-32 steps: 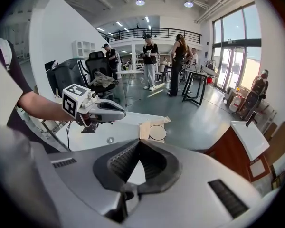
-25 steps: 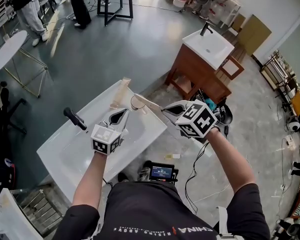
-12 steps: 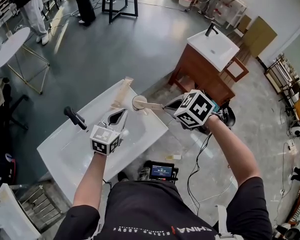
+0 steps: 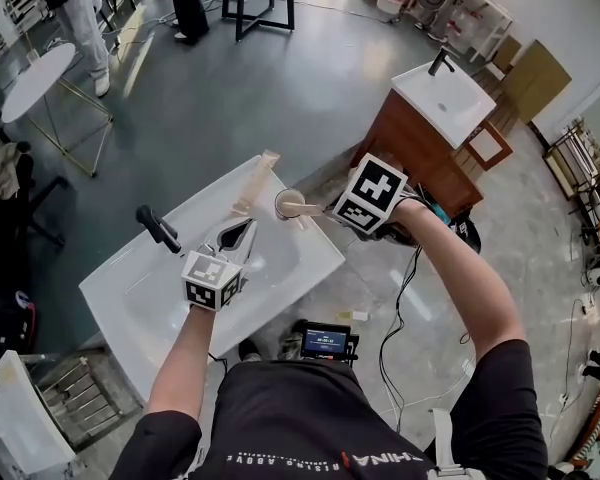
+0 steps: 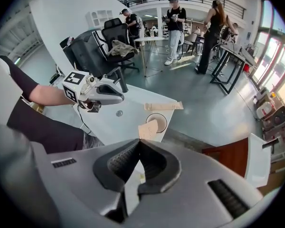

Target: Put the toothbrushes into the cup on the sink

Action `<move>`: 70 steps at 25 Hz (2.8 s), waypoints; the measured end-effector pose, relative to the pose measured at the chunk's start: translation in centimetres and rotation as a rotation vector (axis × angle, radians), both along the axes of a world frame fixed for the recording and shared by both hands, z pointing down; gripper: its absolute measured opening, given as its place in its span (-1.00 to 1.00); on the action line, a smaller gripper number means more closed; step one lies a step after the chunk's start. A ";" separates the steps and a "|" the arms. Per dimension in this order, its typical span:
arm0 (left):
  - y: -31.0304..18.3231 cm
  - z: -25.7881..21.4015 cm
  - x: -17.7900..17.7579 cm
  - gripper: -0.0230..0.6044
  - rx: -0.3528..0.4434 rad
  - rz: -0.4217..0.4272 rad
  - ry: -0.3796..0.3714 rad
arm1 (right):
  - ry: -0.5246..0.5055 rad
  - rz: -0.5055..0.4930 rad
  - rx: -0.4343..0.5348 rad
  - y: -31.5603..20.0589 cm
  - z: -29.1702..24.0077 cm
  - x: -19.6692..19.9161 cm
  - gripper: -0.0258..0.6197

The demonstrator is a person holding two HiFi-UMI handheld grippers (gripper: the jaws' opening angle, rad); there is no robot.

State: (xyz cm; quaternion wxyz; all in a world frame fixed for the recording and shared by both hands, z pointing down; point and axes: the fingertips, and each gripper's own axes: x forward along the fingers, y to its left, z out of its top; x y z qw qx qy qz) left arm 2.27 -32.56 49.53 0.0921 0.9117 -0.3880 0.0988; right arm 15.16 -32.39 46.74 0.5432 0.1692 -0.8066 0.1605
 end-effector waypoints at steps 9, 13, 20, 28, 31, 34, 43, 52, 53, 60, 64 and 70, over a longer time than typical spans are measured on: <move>0.4 0.7 -1.3 -0.92 -0.012 -0.046 -0.015 | 0.116 -0.112 -0.109 -2.0 0.9 -1.0 -0.89; 0.6 0.9 -1.8 -0.92 -0.016 -0.068 -0.018 | 0.164 -0.154 -0.136 -2.8 1.3 -1.7 -0.89; 1.0 1.5 -2.8 -0.92 -0.027 -0.102 -0.022 | 0.214 -0.213 -0.124 -4.0 1.7 -2.6 -0.87; 1.1 1.4 -3.6 -0.92 -0.024 -0.113 -0.021 | 0.189 -0.237 -0.072 -4.8 0.7 -3.5 -0.76; 1.3 1.4 -3.7 -0.92 -0.022 -0.107 -0.020 | 0.154 -0.223 -0.055 -4.7 -0.2 -3.7 -0.73; 1.5 1.2 -3.5 -0.92 -0.017 -0.091 -0.017 | 0.121 -0.205 -0.031 -4.4 -1.1 -3.8 -0.75; 2.2 -0.1 -3.1 -0.92 0.007 -0.033 0.001 | -0.106 -0.164 0.273 -2.4 -6.4 -6.3 -0.89; 3.9 0.1 -4.1 -0.92 0.000 0.021 0.008 | -0.626 0.176 0.500 3.9 -11.1 -7.6 -0.89; 4.3 0.2 -4.3 -0.92 -0.003 0.026 0.009 | -0.660 0.219 0.494 4.8 -10.4 -7.4 -0.89; 6.1 1.3 -6.0 -0.92 -0.027 0.061 0.017 | -0.697 0.399 0.436 7.4 -5.8 -6.6 -0.89; 6.4 0.7 -5.7 -0.92 -0.019 0.082 0.030 | -0.663 0.405 0.451 7.3 -6.7 -6.4 -0.89; 6.3 0.3 -5.4 -0.92 -0.008 0.096 0.046 | -0.643 0.438 0.484 6.5 -7.6 -4.9 -0.89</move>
